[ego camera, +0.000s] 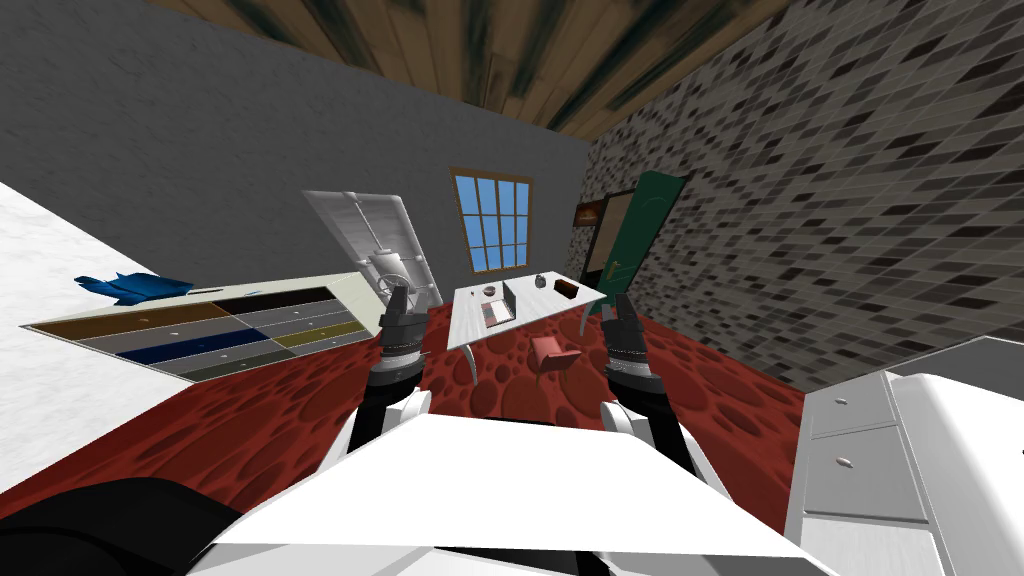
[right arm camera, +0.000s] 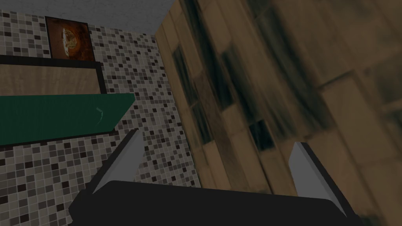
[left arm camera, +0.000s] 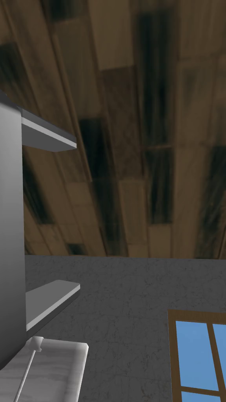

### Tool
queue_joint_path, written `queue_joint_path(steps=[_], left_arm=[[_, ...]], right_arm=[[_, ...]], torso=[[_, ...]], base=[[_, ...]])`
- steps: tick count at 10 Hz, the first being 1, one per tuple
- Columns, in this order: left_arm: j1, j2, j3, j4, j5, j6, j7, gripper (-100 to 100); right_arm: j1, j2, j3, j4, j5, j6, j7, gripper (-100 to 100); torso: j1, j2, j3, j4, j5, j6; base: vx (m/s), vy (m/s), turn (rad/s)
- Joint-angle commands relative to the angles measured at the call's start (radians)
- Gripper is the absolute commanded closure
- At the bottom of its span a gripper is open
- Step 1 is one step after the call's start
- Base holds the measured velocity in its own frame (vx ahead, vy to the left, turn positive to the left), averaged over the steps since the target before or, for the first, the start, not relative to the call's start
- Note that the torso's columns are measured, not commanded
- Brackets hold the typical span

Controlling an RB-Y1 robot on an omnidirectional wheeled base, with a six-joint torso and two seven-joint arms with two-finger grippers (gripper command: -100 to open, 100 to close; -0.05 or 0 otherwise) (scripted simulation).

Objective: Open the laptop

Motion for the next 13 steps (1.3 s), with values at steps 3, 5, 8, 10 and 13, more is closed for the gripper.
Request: queue_joint_path(steps=[3,5,8,10,13], left_arm=[[0.0,0.0,0.0,0.0,0.0,0.0,0.0,0],[0.0,0.0,0.0,0.0,0.0,0.0,0.0,0],[0.0,0.0,0.0,0.0,0.0,0.0,0.0,0],[-0.019,0.046,0.013,0.031,-0.003,0.01,-0.003,-100],[-0.064,0.103,0.046,0.103,-0.009,0.035,-0.008,-100]], right_arm=[[0.0,0.0,0.0,0.0,0.0,0.0,0.0,0],[0.0,0.0,0.0,0.0,0.0,0.0,0.0,0],[0.0,0.0,0.0,0.0,0.0,0.0,0.0,0],[0.0,0.0,0.0,0.0,0.0,0.0,0.0,0],[0.0,0.0,0.0,0.0,0.0,0.0,0.0,0]], torso=[[0.0,0.175,-0.351,0.176,0.0,0.0],[0.0,0.322,-0.644,0.322,0.0,0.0],[0.0,0.544,-1.087,0.544,0.0,0.0],[0.0,0.691,-1.382,0.691,0.0,0.0],[-0.003,0.737,-1.475,0.737,-0.001,0.0]], base=[[0.0,0.0,0.0],[0.0,0.0,0.0],[0.0,0.0,0.0],[0.004,-0.019,-0.007],[-0.009,-0.092,-0.014]])
